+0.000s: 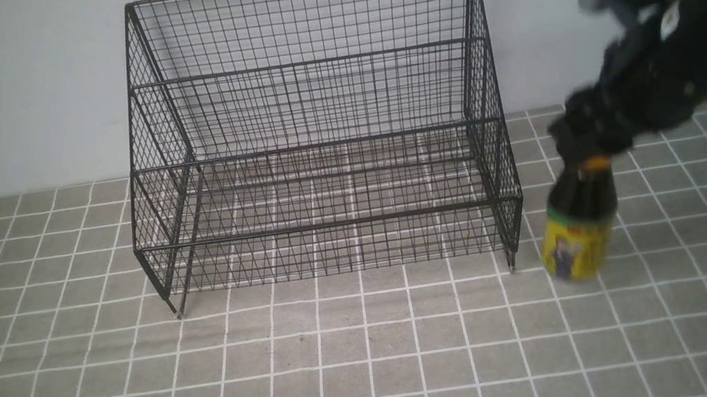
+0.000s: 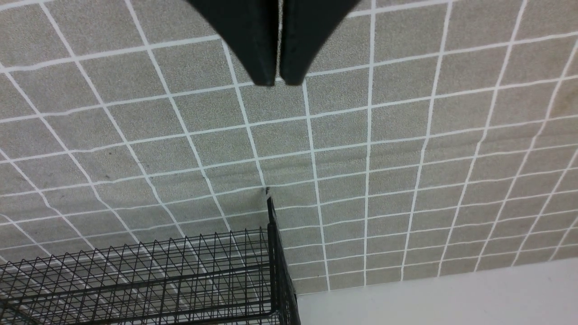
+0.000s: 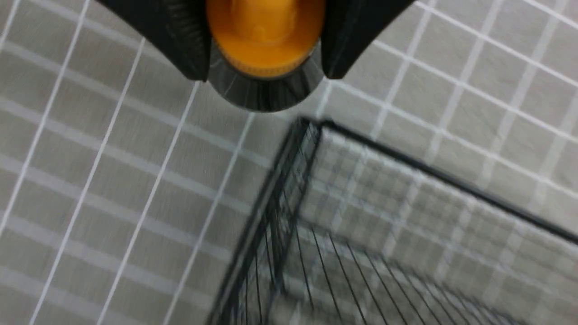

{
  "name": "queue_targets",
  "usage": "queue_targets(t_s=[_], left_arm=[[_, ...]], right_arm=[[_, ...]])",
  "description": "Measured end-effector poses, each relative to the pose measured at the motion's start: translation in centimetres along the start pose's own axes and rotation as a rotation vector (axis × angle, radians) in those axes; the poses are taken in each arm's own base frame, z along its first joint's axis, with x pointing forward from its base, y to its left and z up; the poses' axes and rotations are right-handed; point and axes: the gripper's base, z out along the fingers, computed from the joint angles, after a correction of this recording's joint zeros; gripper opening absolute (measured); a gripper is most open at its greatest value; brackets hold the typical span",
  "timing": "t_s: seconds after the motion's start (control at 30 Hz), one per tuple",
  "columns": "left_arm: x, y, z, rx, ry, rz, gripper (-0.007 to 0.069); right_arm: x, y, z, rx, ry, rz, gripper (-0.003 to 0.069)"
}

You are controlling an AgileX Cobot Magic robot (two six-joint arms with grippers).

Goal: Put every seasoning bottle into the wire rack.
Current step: Use the right arm to put the condiment bottle back on the shelf

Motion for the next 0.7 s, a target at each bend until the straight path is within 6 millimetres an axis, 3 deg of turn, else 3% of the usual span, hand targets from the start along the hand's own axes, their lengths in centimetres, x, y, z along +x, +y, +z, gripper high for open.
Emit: queue_targets(t_s=[0.03,0.13,0.27,0.43,0.7], left_arm=[[0.0,0.0,0.0,0.0,0.0,0.0,-0.0007],[0.0,0.0,0.0,0.0,0.0,0.0,-0.0007],[0.0,0.0,0.0,0.0,0.0,0.0,-0.0007],[0.0,0.0,0.0,0.0,0.0,0.0,-0.0007],[0.0,0.0,0.0,0.0,0.0,0.0,-0.0007]], right_arm=[[-0.2,0.0,-0.4,0.0,-0.01,-0.001,0.029],[-2.7,1.0,-4.8,-0.025,-0.137,-0.039,0.029],[-4.0,3.1,-6.5,-0.066,-0.208,-0.1,0.029],[-4.9,5.5,-4.6,-0.114,-0.237,-0.154,0.029],[-5.6,5.9,2.2,-0.094,-0.155,-0.174,0.029]])
